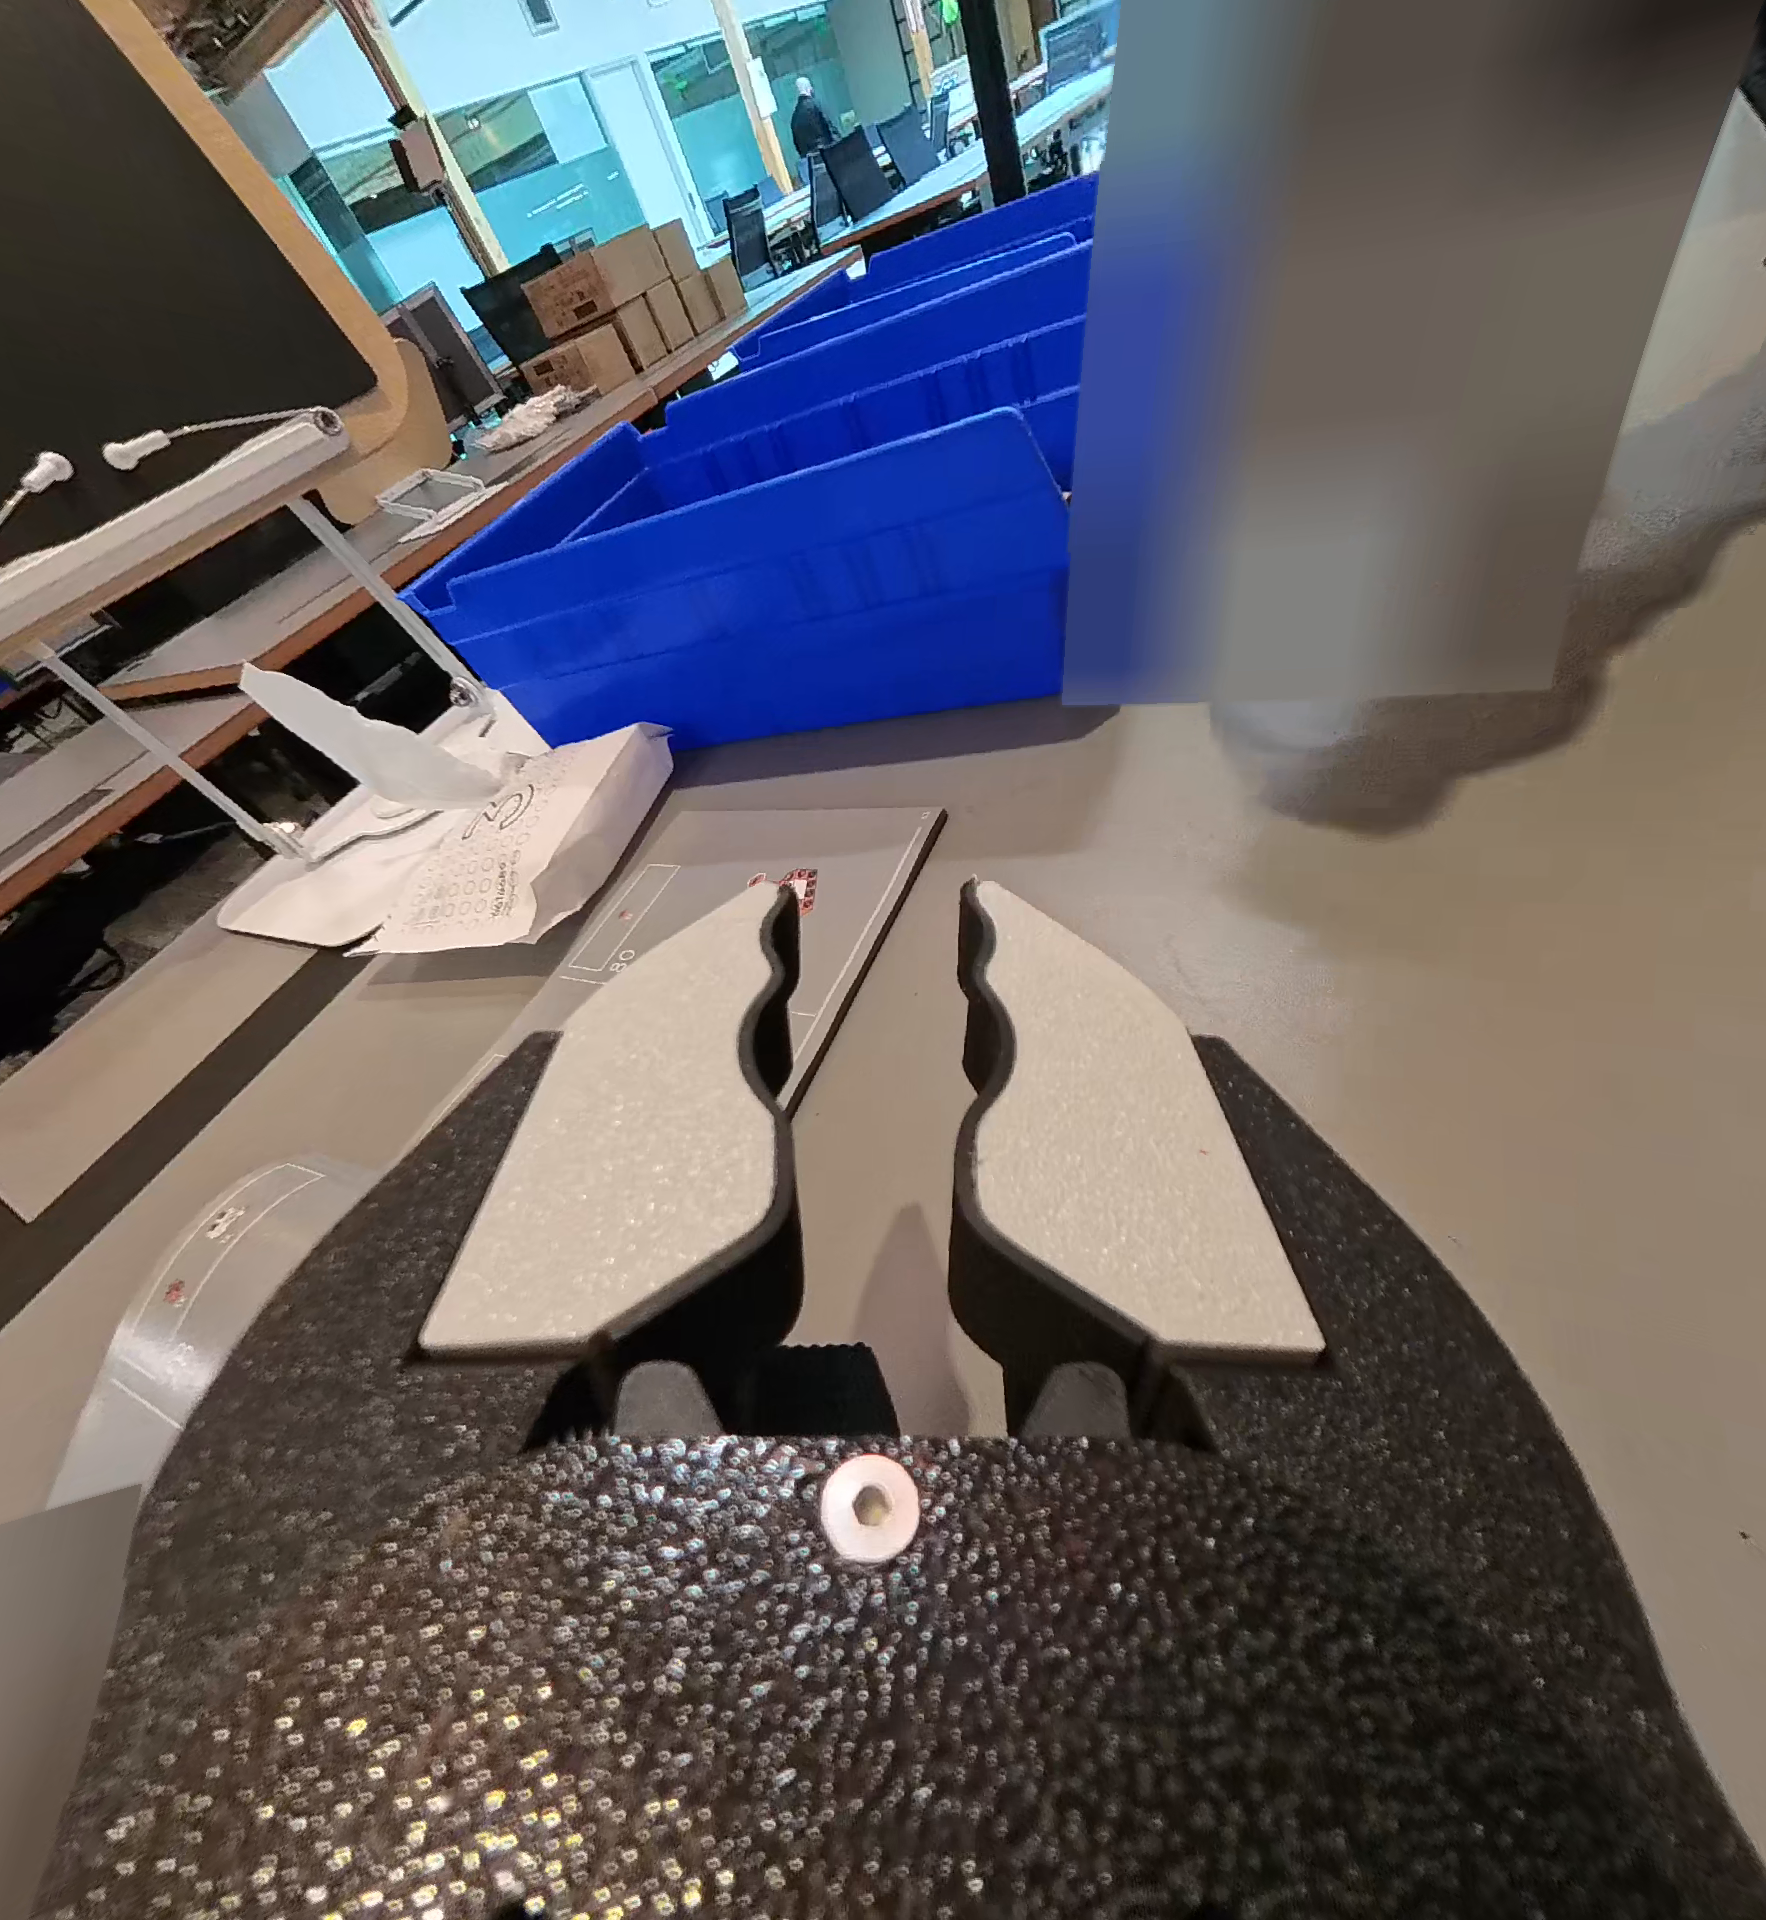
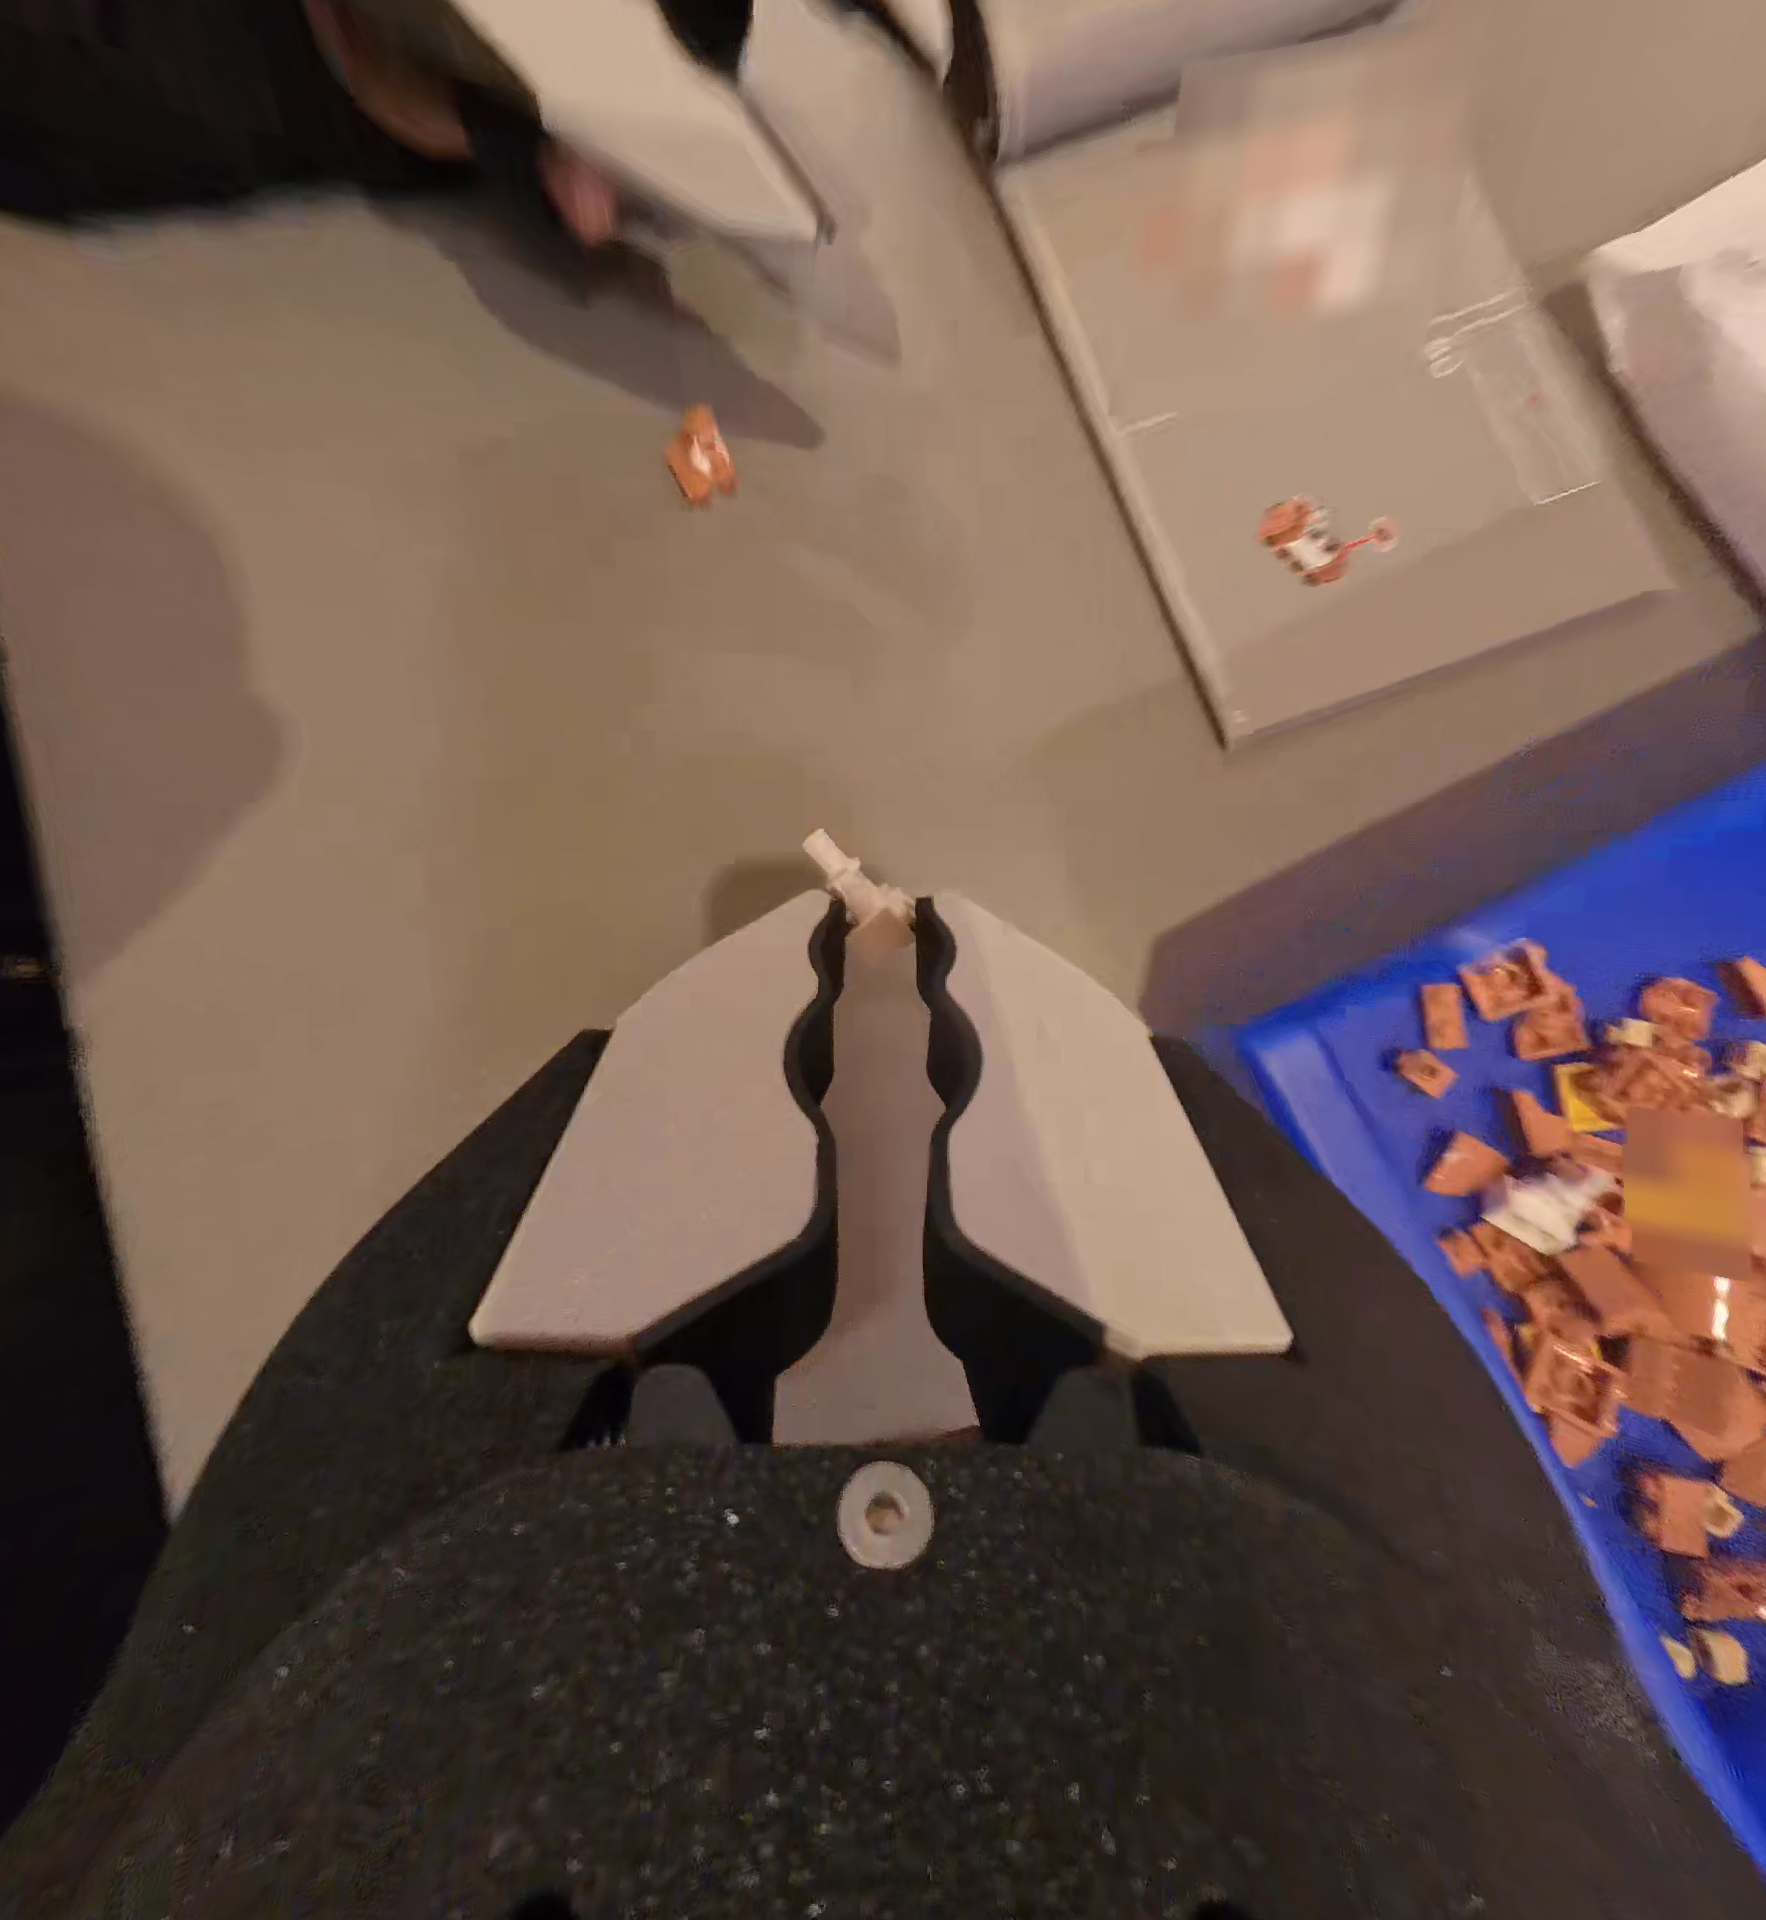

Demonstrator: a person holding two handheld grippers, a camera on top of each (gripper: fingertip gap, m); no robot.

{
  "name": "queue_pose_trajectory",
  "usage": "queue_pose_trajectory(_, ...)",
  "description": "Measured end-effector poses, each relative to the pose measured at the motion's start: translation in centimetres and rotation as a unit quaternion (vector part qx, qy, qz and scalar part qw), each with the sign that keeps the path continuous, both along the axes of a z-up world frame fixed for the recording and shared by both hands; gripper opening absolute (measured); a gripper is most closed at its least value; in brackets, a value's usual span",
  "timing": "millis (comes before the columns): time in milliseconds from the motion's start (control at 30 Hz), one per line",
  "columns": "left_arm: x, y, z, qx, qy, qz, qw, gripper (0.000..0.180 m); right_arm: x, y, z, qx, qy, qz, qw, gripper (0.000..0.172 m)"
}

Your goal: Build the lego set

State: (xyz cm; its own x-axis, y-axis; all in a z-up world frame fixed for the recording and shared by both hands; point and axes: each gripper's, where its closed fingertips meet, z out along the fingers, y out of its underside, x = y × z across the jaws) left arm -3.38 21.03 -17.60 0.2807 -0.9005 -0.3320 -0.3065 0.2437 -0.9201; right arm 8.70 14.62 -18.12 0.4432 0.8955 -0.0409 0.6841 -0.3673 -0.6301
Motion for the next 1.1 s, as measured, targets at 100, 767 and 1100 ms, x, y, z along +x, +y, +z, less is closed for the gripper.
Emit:
queue_pose_trajectory(100, -0.2, 0.0, 0.1, -0.006, -0.004, 0.000, 1.000, 0.028, -2.3, -0.5, -4.0, 0.023, -0.057, -0.004, 0.998, 0.013)
queue_pose_trajectory(767, -1.3, 0.4, 0.0, -0.026, -0.004, 0.012, 1.000, 0.028, 9.9, 8.9, -0.4, -0.032, -0.126, -0.053, 0.990, 0.022)
queue_pose_trajectory(1100, -1.6, 1.2, 0.2, -0.021, -0.013, 0.030, 0.999, 0.028, 8.4, 10.7, -4.9, -0.084, -0.158, 0.033, 0.983, 0.013)
